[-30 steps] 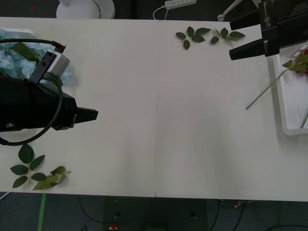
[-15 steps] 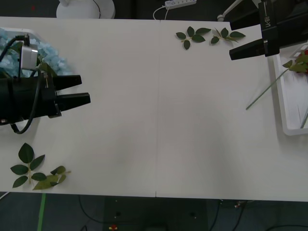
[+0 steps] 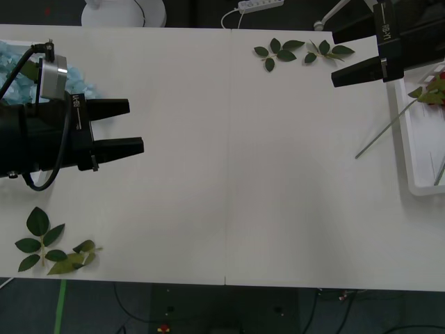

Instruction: Place the red flowers into the right box and the blue flowers into the left box. If a person shows an open palm, hand one flower to the person first, then continue sorting.

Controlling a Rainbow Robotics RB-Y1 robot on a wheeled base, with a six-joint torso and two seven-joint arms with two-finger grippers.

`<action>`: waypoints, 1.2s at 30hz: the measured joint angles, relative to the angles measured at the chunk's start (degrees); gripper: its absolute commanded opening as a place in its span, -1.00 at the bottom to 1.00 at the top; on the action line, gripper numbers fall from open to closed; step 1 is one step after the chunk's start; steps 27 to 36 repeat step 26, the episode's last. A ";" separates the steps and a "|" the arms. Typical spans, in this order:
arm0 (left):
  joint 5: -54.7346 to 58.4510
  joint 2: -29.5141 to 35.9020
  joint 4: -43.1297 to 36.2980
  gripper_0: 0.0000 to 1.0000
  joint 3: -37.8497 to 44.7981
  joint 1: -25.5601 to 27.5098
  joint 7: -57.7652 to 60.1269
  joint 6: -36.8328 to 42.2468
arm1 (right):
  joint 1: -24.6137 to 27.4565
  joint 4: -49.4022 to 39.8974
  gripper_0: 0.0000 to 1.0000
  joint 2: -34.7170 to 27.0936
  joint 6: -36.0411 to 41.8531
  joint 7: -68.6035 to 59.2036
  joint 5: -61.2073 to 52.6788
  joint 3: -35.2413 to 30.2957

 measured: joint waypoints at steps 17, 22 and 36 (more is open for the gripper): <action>1.16 0.09 -1.00 1.00 -6.35 -5.48 0.00 -4.32 | 0.01 0.00 1.00 0.00 0.00 0.00 0.00 0.00; 1.36 0.21 -1.00 1.00 -6.35 -5.49 0.00 -4.16 | 0.01 0.00 1.00 0.00 0.00 0.00 0.00 0.00; 1.37 0.24 -1.00 1.00 -6.35 -5.49 0.00 -4.08 | 0.01 0.00 1.00 0.00 0.00 0.00 0.00 0.00</action>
